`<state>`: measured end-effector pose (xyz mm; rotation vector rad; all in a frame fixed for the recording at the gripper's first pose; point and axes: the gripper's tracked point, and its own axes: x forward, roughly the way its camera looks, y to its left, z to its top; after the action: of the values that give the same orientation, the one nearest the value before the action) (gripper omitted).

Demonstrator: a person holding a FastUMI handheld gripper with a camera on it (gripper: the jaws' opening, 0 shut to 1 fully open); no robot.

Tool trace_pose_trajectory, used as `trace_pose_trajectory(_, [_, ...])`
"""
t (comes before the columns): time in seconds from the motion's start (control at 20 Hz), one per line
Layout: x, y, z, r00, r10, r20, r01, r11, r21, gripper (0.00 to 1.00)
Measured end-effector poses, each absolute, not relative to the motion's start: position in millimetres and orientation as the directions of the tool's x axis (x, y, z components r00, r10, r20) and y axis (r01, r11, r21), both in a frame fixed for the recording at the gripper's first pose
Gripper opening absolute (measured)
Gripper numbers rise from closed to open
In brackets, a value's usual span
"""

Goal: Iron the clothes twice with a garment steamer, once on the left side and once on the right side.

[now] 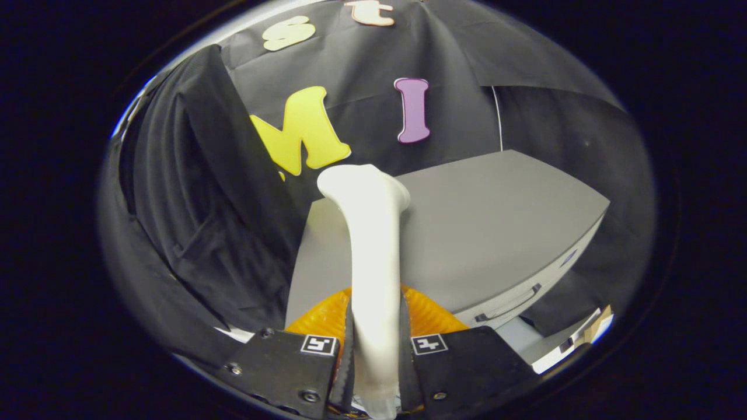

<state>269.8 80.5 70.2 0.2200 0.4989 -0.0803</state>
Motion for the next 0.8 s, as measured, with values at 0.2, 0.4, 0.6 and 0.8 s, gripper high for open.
trace_pose_trajectory(0.2, [243.4, 104.2, 104.1, 0.917, -0.025, -0.398, 0.096, 0.983, 0.159, 0.33])
trace_pose_trajectory(0.4, [232.8, 136.5, 152.4, 0.966, -0.023, -0.259, 0.054, 0.992, 0.112, 0.33])
trace_pose_trajectory(0.6, [222.2, 175.8, 210.1, 0.997, 0.004, -0.079, 0.001, 0.998, 0.057, 0.33])
trace_pose_trajectory(0.8, [209.6, 220.4, 259.7, 0.991, 0.069, 0.116, -0.070, 0.998, 0.002, 0.33])
